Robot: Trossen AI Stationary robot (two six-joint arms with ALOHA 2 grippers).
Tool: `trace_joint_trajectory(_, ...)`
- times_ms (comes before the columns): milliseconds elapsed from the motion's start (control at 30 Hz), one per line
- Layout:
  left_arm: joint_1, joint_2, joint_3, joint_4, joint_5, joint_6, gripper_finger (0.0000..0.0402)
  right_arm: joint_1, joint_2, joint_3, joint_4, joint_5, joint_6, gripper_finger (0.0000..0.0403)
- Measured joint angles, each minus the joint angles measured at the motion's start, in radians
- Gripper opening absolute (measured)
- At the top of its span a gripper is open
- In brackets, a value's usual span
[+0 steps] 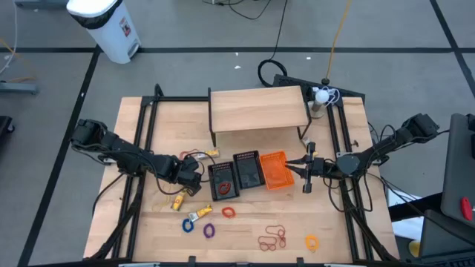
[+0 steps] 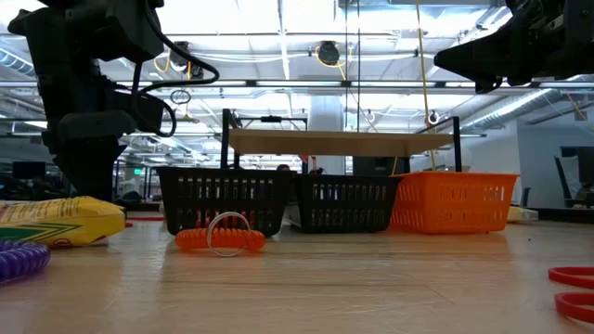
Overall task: Pick & Place Office Desk Supplies
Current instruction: Put the orange rubber band into the right black bin
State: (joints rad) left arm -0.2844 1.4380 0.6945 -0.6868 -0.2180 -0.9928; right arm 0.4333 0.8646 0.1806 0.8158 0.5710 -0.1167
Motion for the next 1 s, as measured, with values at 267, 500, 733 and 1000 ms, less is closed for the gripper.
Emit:
trace_joint_trajectory(267, 0.0, 0.0, 0.0, 0.0, 0.0, -0.003, 0.0115, 0.0, 0.0, 0.0, 0.0, 0.0, 0.0, 0.0045)
trace_joint_trajectory(500, 0.0, 0.0, 0.0, 0.0, -0.001, -0.003, 0.0115, 0.0, 0.0, 0.0, 0.0, 0.0, 0.0, 0.0045)
trace_joint_trajectory(733, -0.042, 0.0, 0.0, 0.002, -0.151, -0.053, 0.0115, 0.0, 0.0, 0.0, 0.0, 0.0, 0.0, 0.0045)
trace_joint_trajectory(1000, -0.22, 0.0, 0.0, 0.003, -0.366, -0.071, 0.0115, 0.0, 0.0, 0.0, -0.001, 0.0, 0.001, 0.0045)
